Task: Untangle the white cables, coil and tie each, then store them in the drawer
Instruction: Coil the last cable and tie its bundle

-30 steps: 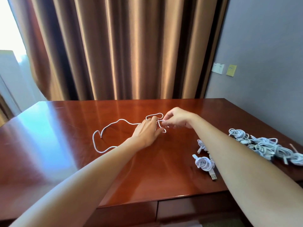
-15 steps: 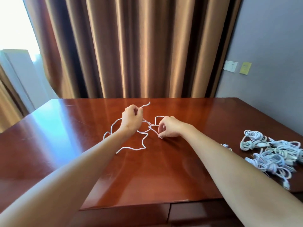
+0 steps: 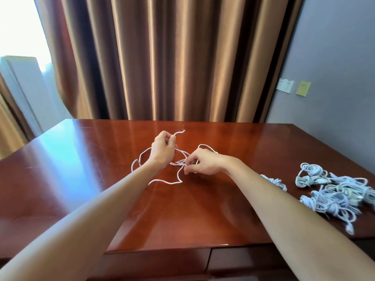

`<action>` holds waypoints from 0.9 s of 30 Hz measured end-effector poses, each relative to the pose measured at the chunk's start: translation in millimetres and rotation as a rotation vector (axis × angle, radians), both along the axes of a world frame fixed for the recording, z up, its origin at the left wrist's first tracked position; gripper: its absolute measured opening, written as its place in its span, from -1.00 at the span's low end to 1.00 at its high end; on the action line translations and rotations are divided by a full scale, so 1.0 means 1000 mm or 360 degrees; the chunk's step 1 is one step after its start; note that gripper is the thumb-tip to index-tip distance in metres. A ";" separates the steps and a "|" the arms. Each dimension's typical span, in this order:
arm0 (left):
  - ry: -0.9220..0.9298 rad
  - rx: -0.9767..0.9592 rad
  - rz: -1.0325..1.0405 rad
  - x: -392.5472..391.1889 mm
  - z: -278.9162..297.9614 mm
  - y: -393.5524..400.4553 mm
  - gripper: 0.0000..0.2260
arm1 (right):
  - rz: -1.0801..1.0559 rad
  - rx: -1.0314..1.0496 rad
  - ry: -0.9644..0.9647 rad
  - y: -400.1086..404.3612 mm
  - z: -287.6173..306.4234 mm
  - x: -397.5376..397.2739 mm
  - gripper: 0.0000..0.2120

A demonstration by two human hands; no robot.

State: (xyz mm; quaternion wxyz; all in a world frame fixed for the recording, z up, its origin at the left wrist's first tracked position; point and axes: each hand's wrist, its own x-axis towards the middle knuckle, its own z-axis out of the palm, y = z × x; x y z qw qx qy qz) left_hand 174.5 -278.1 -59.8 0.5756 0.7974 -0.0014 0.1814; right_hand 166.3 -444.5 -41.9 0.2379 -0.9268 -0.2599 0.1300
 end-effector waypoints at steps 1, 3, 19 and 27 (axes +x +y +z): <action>0.0020 0.0052 0.0031 0.000 0.000 0.001 -0.83 | 0.0030 0.0135 -0.0004 -0.002 0.004 -0.002 -0.85; 0.0106 0.0125 0.0076 0.003 0.000 0.007 -0.82 | 0.0022 0.0538 0.0006 -0.007 0.015 -0.007 -0.85; -0.0730 0.0605 -0.0374 -0.028 0.054 -0.002 -0.83 | -0.0170 0.1174 0.0106 -0.014 0.055 -0.016 -0.63; -0.0415 -0.0004 -0.0107 -0.024 0.047 0.012 -0.79 | -0.0295 0.0939 -0.0295 -0.006 0.044 -0.017 -0.83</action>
